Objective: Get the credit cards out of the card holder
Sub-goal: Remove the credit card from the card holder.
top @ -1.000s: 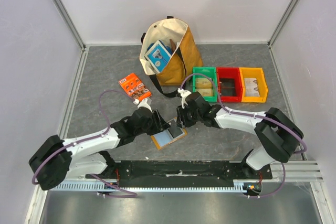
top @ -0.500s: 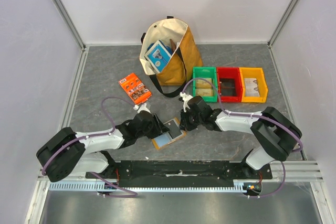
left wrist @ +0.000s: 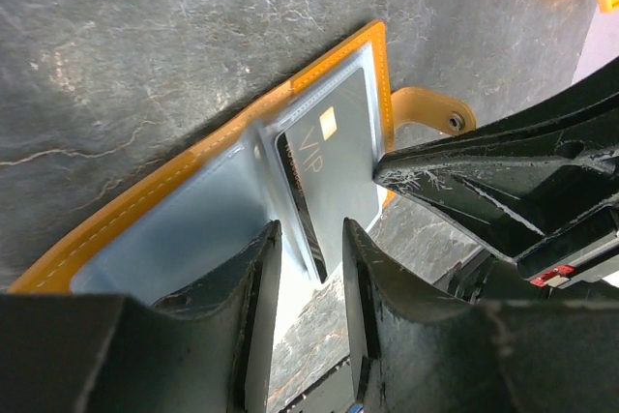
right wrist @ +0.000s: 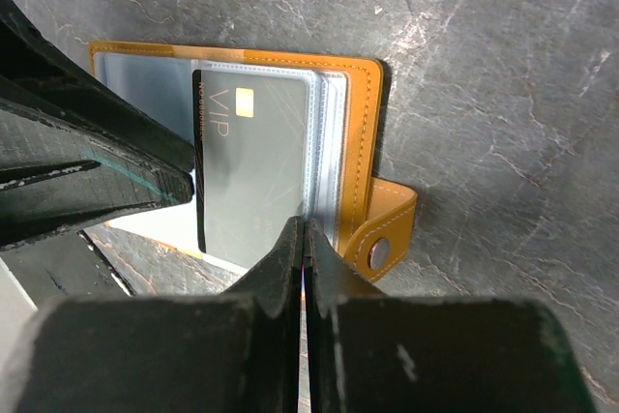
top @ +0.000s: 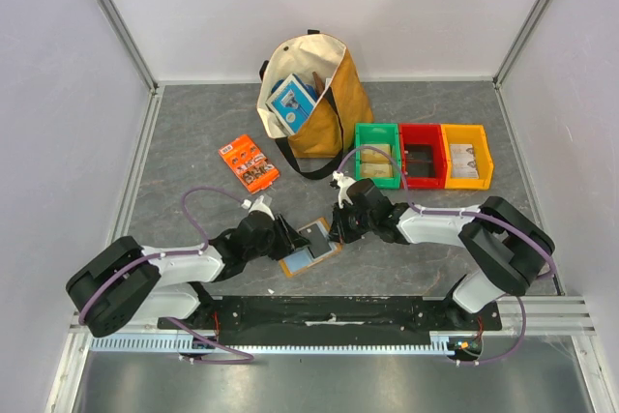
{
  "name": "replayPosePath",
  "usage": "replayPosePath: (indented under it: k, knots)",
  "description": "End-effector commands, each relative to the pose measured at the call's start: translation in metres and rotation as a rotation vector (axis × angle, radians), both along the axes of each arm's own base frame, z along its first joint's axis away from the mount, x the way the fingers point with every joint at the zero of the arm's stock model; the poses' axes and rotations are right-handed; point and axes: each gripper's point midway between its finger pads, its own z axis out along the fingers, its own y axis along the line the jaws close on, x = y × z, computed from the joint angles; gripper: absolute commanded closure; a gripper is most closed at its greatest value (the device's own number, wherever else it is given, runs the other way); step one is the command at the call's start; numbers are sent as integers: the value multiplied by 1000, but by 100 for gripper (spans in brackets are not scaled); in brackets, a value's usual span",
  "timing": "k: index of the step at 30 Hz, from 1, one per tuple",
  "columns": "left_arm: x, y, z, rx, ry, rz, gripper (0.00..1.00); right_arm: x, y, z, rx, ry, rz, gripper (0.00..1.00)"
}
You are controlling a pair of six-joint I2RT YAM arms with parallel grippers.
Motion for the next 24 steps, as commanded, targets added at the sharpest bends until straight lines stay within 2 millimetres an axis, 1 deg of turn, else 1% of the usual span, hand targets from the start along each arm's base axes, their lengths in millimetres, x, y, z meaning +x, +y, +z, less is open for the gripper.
replayPosePath:
  k: [1,3,4,6,10,11,12,15,24]
  knots:
    - [0,-8,6,-54,-14,-24,62,-9,1,-8,7,43,13,99]
    - [1,-11,8,-70,-23,-32,63,-10,2,-8,8,44,17,99]
    - [1,-13,10,-79,-26,-39,66,-10,3,-7,10,42,18,99]
    - [0,-15,12,-96,-31,-44,67,-10,3,-7,10,45,17,99]
    - [0,-14,14,-118,-38,-35,69,-10,3,-8,4,45,17,99]
    - [0,-13,14,-128,-40,-27,71,-10,3,-8,5,44,17,99]
    - [0,-13,15,-139,-45,-25,74,-10,3,-10,2,47,15,99]
    - [-1,-13,17,-162,-52,-21,75,-10,3,-11,0,53,16,99]
    - [-2,-20,27,-244,-76,-37,75,-17,11,-7,15,61,45,100]
